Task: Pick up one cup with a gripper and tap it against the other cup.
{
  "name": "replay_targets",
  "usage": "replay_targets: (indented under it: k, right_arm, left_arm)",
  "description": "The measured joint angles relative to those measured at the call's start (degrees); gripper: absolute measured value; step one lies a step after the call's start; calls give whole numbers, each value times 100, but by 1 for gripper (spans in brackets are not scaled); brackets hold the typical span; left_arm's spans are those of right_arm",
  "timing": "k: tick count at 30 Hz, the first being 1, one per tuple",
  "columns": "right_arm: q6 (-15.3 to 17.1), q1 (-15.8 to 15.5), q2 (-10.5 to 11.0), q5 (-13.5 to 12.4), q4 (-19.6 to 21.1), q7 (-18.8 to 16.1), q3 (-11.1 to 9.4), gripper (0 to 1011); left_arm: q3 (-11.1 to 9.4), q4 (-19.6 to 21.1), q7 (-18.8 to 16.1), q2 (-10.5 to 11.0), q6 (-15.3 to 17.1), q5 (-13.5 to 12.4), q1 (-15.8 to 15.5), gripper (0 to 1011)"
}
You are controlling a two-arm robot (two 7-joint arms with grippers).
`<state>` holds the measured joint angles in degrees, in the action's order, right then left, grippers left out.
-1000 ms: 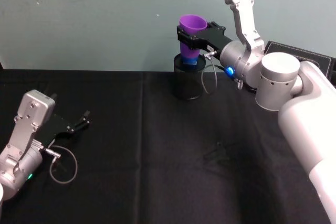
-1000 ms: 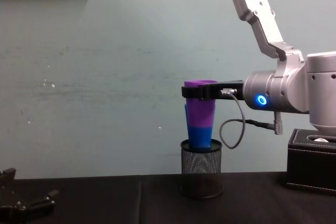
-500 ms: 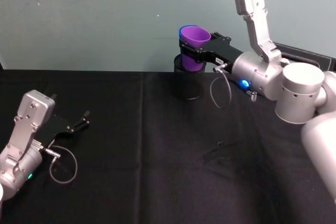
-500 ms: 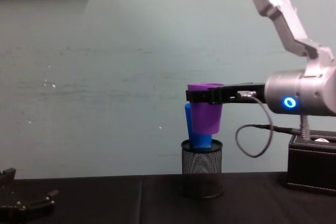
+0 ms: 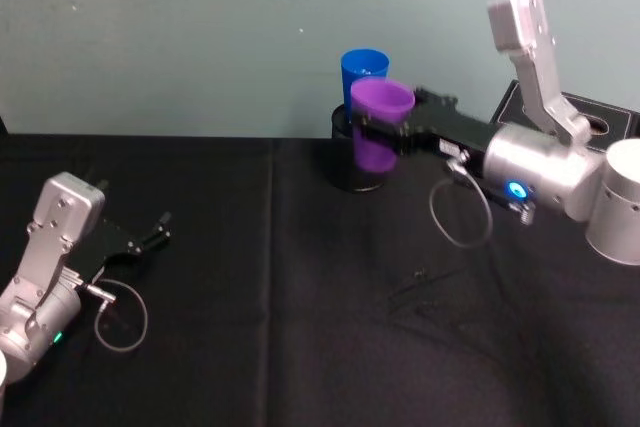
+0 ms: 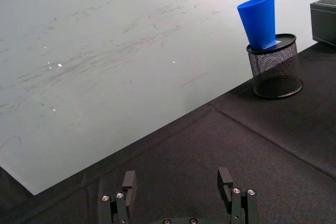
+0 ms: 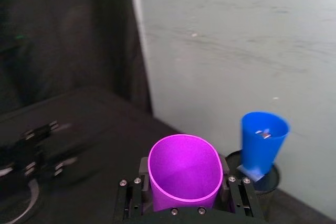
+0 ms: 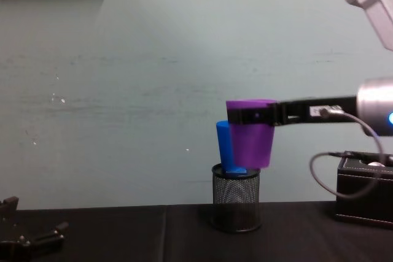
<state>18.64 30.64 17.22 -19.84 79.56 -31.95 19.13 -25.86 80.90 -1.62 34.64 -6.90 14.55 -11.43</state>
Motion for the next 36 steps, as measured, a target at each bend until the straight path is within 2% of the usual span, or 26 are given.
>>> replay_targets:
  k: [2, 3, 7, 10, 13, 16, 17, 22, 31, 36]
  right_arm:
    - [-108, -137, 161, -68, 140, -189, 16, 731]
    - [-108, -137, 161, -68, 140, -189, 16, 731]
    - [-622, -396, 417, -129, 265, -464, 46, 731]
    - [-826, -481, 503, -179, 222, -582, 60, 731]
    - [-1226, -550, 600, -211, 4, -765, 125, 731]
    - [-1503, -565, 624, -199, -168, -840, 178, 731]
    - [-1755, -565, 630, -159, -338, -893, 238, 731]
    - [-2252, -506, 603, -100, -831, -1043, 407, 731]
    - [-2665, -410, 573, -118, -1326, -1300, 663, 731]
    - [-2744, -352, 561, -133, -1571, -1391, 802, 731]
  left_arm:
    - [0, 0, 0, 0, 0, 0, 0, 1011]
    - [0, 0, 0, 0, 0, 0, 0, 1011]
    - [0, 0, 0, 0, 0, 0, 0, 1011]
    - [0, 0, 0, 0, 0, 0, 0, 1012]
    - [0, 0, 0, 0, 0, 0, 0, 1011]
    - [0, 0, 0, 0, 0, 0, 0, 1011]
    - [0, 0, 0, 0, 0, 0, 0, 1011]
    - [0, 0, 0, 0, 0, 0, 0, 1011]
    - [0, 0, 0, 0, 0, 0, 0, 1011]
    - [0, 0, 0, 0, 0, 0, 0, 1012]
